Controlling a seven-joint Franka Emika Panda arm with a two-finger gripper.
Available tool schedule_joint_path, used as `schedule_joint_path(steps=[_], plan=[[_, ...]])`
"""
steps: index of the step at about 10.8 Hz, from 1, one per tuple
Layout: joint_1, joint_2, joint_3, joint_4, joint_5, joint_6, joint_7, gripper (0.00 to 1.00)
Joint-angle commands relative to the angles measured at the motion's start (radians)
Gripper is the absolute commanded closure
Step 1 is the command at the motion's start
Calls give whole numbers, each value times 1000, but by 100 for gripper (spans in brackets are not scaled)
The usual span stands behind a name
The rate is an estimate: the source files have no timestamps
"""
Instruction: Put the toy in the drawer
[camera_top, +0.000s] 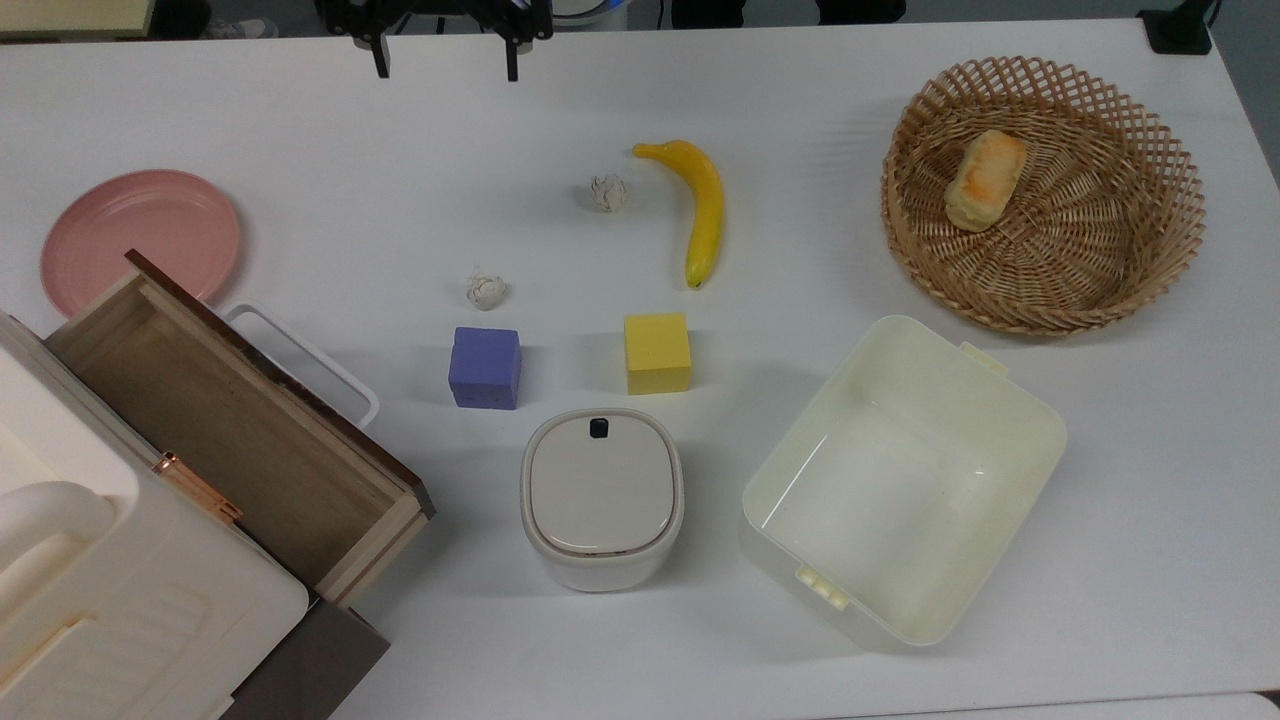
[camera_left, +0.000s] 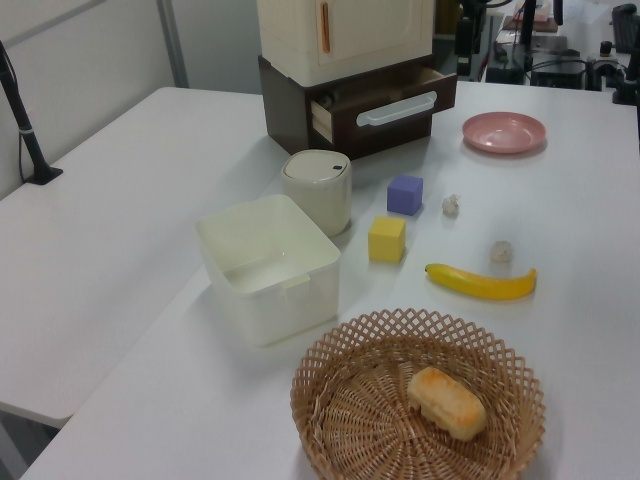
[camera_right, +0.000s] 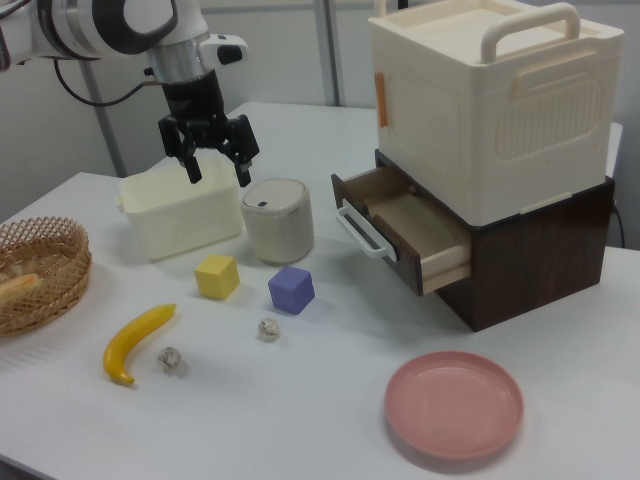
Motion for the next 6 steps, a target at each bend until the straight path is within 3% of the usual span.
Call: schedule_joint_path(steps=[1, 6], plan=[[16, -22, -6, -27, 23, -43, 30, 0], [11, -25, -6, -24, 22, -34, 34, 0]])
